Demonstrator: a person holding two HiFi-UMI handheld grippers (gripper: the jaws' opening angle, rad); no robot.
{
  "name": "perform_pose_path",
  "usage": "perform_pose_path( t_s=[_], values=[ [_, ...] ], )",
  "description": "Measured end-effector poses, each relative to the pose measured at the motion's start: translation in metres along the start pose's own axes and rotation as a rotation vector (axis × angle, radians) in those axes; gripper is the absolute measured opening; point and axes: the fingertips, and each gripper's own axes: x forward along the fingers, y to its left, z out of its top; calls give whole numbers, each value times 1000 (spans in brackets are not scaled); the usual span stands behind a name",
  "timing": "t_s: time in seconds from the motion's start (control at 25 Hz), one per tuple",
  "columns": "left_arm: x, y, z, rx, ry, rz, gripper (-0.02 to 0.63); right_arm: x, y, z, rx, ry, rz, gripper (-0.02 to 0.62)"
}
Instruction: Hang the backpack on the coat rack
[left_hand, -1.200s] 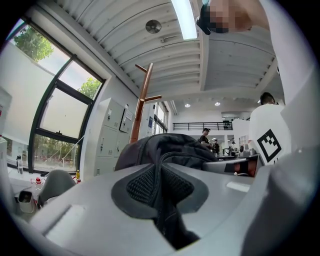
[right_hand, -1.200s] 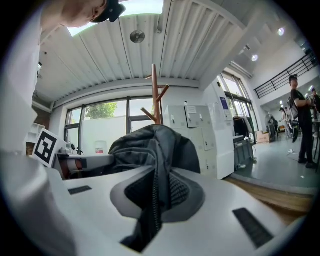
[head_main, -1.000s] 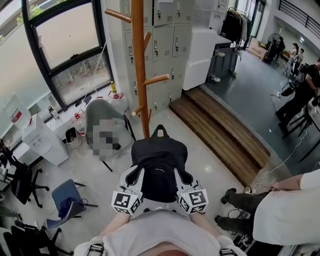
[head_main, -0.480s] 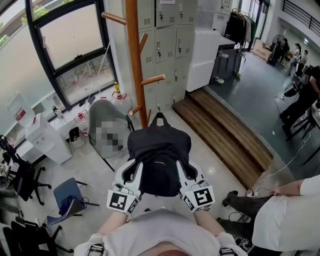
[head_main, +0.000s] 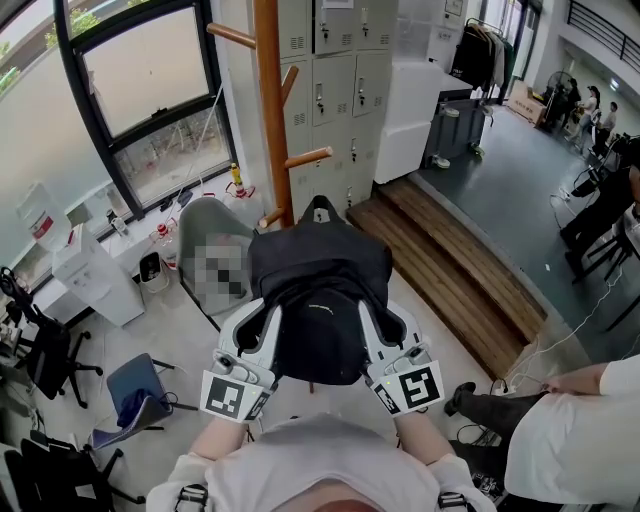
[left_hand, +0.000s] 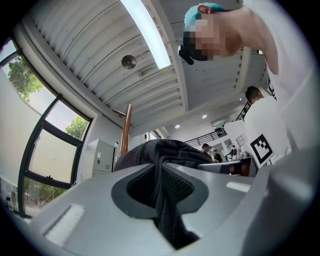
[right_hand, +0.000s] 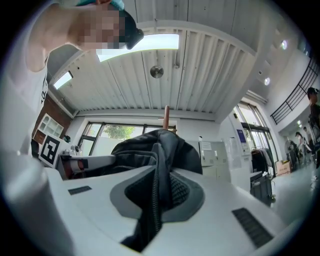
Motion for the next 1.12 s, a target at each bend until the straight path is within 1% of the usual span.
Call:
perform_pose_path(
  t_s=[0.16,0.44,0.56,0.68,0.88,1.12],
  values=[
    [6,0,19,14,-40,-14,51,3,-1,20,-15,-41,9,32],
    [17,1,59,60,-126,-49,51,11,-3,60,-57,-124,20,32],
    [21,-1,68,64,-130,-65,52,15,-5,74,-77,-160,23,31],
    [27,1,76,82,-155,-73,52,21,-9,85,-97,-184,23,32],
    [42,6,83,82,-169,-95,52,35,-19,93,-122,-196,15,31],
    [62,10,85,86,-167,-95,52,49,-33,96,-122,-196,15,31]
  ],
)
